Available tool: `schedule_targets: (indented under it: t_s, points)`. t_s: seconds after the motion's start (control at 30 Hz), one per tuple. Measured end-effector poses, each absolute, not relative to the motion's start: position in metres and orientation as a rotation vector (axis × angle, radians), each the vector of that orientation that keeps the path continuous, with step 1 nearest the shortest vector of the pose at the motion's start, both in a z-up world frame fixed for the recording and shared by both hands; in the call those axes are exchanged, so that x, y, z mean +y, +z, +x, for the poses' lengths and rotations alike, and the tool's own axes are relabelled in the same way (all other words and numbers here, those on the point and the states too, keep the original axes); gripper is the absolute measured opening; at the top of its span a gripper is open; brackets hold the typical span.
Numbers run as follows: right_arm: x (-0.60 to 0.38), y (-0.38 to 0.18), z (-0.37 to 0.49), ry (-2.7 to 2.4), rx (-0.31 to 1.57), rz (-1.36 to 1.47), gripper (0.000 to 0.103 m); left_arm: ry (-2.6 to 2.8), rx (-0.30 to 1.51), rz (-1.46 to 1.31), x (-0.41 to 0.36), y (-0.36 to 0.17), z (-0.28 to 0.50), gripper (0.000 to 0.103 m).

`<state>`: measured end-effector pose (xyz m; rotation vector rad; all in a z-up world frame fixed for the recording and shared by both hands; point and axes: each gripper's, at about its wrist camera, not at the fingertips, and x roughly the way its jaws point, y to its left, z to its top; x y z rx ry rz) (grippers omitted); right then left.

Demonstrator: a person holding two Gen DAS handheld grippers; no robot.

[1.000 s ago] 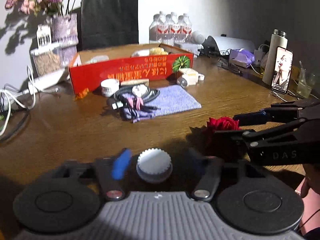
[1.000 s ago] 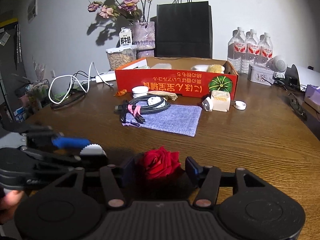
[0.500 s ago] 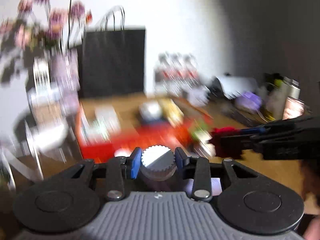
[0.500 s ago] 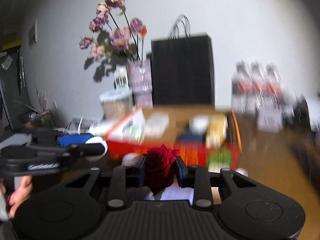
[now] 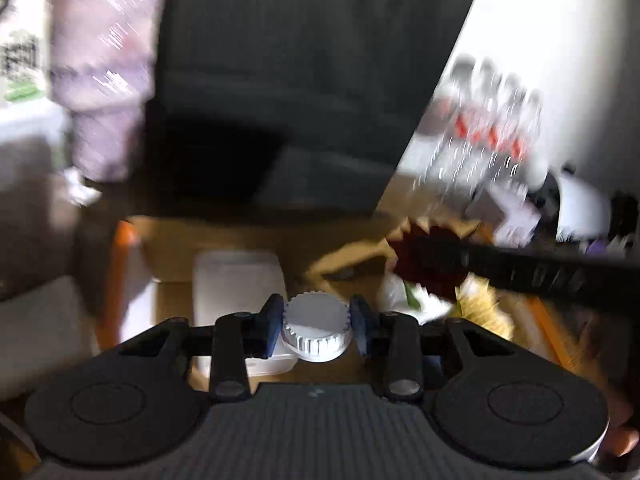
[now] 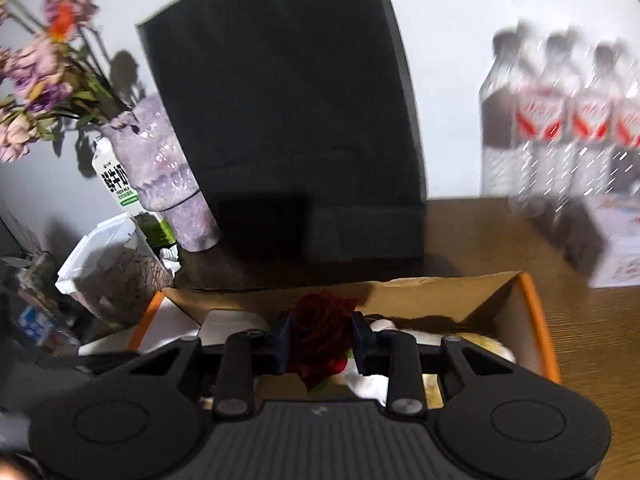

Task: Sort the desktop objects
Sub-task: 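Carry the rose and lid into the cardboard box and open both tools, then withdraw both open tools back over the desk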

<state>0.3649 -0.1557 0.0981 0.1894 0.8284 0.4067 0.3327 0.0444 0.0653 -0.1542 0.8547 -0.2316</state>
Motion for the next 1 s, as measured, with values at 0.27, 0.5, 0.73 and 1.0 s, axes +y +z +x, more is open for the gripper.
schedule_targets:
  t_s: [0.27, 0.5, 0.73, 1.0]
  points:
    - [-0.132, 0.058, 0.380, 0.388, 0.893, 0.096, 0.031, -0.076, 0.778, 0.074, 0.027, 0.057, 0.330, 0.040]
    - [-0.146, 0.083, 0.379, 0.356, 0.876, 0.142, 0.042, -0.211, 0.816, -0.214, 0.057, 0.066, 0.336, 0.048]
    - [-0.164, 0.114, 0.344, 0.353, 0.812, 0.088, 0.058, -0.129, 0.802, -0.156, 0.051, 0.066, 0.333, 0.082]
    - [-0.170, 0.123, 0.238, 0.296, 0.674, -0.087, 0.071, -0.036, 0.654, -0.054, 0.062, 0.112, 0.230, 0.098]
